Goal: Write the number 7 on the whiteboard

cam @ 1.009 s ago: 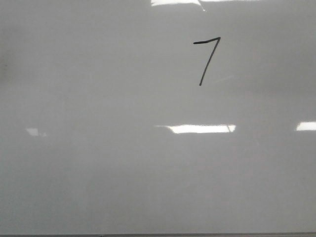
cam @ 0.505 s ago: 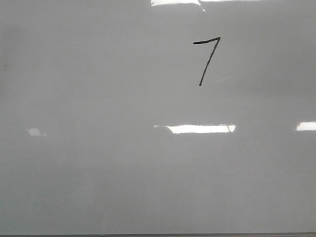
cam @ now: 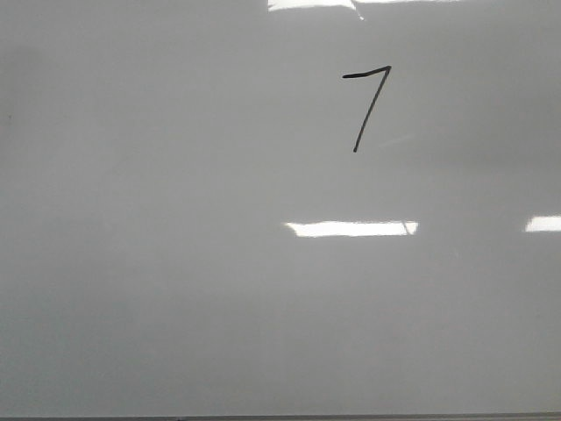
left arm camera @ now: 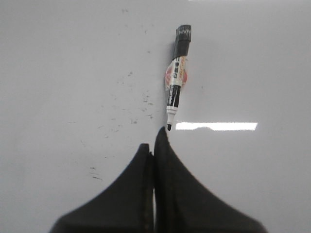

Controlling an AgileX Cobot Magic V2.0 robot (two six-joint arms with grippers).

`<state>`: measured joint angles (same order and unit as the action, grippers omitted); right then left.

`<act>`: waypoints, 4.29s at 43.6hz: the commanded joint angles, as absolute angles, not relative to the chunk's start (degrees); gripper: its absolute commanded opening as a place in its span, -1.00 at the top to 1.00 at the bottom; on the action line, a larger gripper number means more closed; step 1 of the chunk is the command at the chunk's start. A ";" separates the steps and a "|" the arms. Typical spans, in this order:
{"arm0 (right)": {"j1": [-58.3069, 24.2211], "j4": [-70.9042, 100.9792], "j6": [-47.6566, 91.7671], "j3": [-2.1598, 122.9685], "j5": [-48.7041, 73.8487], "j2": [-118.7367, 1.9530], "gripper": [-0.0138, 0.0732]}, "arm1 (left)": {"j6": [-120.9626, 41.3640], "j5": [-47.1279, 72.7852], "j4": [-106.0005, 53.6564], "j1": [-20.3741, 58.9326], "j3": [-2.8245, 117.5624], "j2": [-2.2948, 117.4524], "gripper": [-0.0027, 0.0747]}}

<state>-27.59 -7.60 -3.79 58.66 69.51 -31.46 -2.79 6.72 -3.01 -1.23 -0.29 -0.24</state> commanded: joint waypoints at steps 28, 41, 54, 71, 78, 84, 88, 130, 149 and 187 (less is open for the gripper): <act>-27.23 -7.83 -3.72 60.09 66.02 -31.88 0.84 | -2.77 1.32 -3.05 -1.41 -0.53 -1.11 0.98; -27.23 -7.83 -3.72 60.09 66.02 -31.88 0.84 | -2.77 1.32 -3.05 -1.41 -0.53 -1.11 0.98; -24.28 -6.81 -3.72 56.06 63.98 -28.32 0.84 | -2.77 1.32 -3.05 -1.41 -0.53 -1.11 0.98; -4.12 5.73 -2.75 24.57 28.31 -8.10 0.84 | -2.77 1.32 -3.05 -1.41 -0.53 -1.11 0.98; -0.98 5.73 -2.60 13.06 12.97 -2.48 0.84 | -2.77 1.32 -3.05 -1.41 -0.53 -1.11 0.98; 0.15 5.73 -2.60 4.96 3.01 0.55 0.84 | -2.77 1.32 -3.05 -1.41 -0.53 -1.11 0.98; 0.76 5.73 -2.60 0.32 -2.34 1.73 0.84 | -2.77 1.32 -3.05 -1.41 -0.53 -1.11 0.98; 1.25 0.52 -2.60 -1.26 -3.37 1.73 0.84 | -2.77 1.32 -3.05 -1.41 -0.53 -1.11 0.98; -1.20 0.52 -2.60 -1.26 -3.77 1.73 0.84 | -2.77 1.32 -3.05 -1.41 -0.53 -1.11 0.98; -1.13 0.52 -2.60 -1.26 -3.63 1.68 0.84 | -2.77 1.32 -3.05 -1.41 -0.53 -1.11 0.98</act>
